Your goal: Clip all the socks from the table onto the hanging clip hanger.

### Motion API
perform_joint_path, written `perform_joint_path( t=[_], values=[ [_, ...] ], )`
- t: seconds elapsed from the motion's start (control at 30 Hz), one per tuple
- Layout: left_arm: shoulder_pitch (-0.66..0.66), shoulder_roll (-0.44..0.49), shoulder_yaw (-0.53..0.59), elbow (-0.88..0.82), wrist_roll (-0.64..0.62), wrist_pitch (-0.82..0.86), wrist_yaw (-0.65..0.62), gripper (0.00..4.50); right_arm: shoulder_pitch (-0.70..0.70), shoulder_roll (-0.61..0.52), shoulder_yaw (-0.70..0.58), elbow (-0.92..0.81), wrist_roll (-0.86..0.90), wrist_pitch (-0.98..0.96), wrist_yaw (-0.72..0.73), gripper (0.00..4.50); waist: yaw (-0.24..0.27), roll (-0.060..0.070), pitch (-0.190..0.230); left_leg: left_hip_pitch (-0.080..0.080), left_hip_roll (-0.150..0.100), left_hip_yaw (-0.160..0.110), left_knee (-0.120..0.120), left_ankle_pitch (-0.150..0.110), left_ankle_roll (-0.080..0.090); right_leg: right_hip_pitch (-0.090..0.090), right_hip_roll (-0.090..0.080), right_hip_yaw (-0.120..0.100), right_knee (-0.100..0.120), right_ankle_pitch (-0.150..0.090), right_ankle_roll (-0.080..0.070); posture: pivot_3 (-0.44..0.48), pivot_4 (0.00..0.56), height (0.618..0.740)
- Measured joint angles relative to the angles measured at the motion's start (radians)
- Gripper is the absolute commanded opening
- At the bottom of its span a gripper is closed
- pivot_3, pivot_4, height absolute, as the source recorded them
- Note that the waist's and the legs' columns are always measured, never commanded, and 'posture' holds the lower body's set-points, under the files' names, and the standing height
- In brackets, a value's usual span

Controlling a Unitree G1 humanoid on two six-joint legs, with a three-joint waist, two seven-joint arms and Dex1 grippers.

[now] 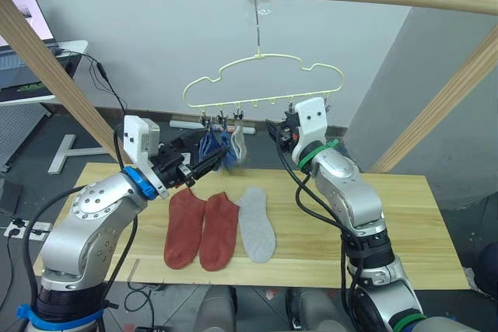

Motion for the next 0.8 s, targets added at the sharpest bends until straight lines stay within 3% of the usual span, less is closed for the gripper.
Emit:
perform_joint_path(
  t=[0.4, 0.8],
  values=[
    [-0.003, -0.004, 0.001, -0.004, -0.003, 0.012, -0.002, 3.16, 0.131, -0.091, 0.027, -0.112, 0.038, 0.053, 0.076, 2.74, 0.0, 0.0, 0.0, 0.0, 0.0, 0.0, 0.0, 0.0, 0.0, 0.0, 0.0, 0.0, 0.0, 0.0, 0.0, -0.027, 0.191, 0.74],
    [-0.05, -0.005, 0.001, -0.01, -0.024, 0.033, -0.001, 3.16, 0.028, -0.051, -0.018, -0.043, 0.039, 0.034, 0.017, 2.74, -0.004, 0.0, 0.0, 0.0, 0.0, 0.0, 0.0, 0.0, 0.0, 0.0, 0.001, 0.0, -0.001, 0.0, 0.0, -0.029, 0.192, 0.74]
  ],
)
